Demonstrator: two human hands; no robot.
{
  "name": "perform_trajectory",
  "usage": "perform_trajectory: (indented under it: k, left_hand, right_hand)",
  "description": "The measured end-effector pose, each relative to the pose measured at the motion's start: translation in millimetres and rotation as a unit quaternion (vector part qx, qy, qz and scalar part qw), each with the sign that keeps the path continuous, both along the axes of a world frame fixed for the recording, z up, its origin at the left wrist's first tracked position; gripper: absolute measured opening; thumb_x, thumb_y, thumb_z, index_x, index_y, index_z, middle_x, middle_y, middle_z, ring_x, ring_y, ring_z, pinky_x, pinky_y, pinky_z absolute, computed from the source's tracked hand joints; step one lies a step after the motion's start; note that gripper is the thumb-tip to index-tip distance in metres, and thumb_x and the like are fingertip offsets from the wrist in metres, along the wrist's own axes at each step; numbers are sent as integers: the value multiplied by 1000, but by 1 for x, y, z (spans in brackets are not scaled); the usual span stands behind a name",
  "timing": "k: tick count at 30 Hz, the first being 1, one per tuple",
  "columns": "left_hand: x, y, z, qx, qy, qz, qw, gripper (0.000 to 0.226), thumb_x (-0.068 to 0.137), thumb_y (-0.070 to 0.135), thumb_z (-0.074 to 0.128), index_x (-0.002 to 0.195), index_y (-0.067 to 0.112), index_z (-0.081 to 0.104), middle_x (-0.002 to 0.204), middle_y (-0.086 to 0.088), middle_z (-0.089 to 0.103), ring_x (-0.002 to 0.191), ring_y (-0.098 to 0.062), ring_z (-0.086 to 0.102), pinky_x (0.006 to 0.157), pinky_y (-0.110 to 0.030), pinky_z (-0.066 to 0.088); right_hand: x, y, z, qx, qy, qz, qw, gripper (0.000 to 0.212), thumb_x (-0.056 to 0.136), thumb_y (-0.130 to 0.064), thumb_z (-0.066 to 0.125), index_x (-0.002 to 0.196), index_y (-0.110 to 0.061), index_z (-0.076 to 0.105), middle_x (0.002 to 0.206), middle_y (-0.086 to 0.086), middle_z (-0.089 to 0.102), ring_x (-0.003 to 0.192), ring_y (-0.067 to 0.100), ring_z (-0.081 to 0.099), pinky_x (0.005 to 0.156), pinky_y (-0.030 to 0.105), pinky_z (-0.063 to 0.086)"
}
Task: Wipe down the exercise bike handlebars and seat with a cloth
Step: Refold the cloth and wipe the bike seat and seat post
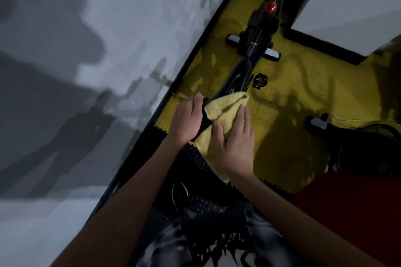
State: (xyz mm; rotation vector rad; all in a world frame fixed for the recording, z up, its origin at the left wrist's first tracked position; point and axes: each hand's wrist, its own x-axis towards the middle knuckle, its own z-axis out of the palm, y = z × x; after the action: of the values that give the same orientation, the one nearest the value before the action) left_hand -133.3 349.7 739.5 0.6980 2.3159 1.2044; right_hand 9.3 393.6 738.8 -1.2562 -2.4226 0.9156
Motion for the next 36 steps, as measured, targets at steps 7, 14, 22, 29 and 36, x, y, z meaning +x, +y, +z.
perform_trajectory:
  k: [7, 14, 22, 29, 36]
  left_hand:
    - [-3, 3, -1, -5, 11, 1, 1000, 48, 108, 32, 36, 90, 0, 66, 83, -16, 69, 70, -23, 60, 73, -44, 49]
    - [-1, 2, -1, 6, 14, -11, 1000, 44, 109, 29, 37, 74, 13, 60, 62, 0, 58, 57, -16, 55, 57, -37, 39]
    - [-3, 3, -3, -8, 12, -17, 1000, 45, 108, 33, 33, 98, 12, 71, 89, -5, 72, 80, -17, 65, 74, -34, 49]
    - [-2, 1, -8, 45, 53, -6, 998, 40, 107, 17, 43, 71, 8, 58, 60, -4, 58, 58, -17, 55, 55, -38, 36]
    - [0, 1, -1, 4, 36, -11, 999, 46, 109, 28, 37, 83, 4, 66, 73, -12, 66, 62, -13, 55, 63, -39, 43]
  right_hand:
    - [-62, 74, -7, -115, 59, -71, 989, 80, 99, -63, 36, 157, -11, 19, 155, 13, 42, 136, 31, 49, 110, 50, 45]
    - [-85, 91, 3, -81, 89, -108, 987, 73, 106, -50, 35, 160, -7, 13, 161, 14, 30, 139, 33, 44, 108, 45, 44]
    - [5, 1, -12, 68, 6, 52, 996, 68, 106, -44, 40, 160, -8, 21, 169, 12, 12, 155, 27, 16, 124, 36, 14]
    - [-81, 92, -4, -14, 67, -16, 998, 70, 106, -47, 37, 162, -13, 11, 169, 12, 1, 153, 35, 18, 121, 47, 26]
    - [-85, 92, 1, -49, 93, -65, 992, 74, 105, -47, 40, 161, -8, 11, 166, 15, 15, 143, 35, 38, 106, 47, 46]
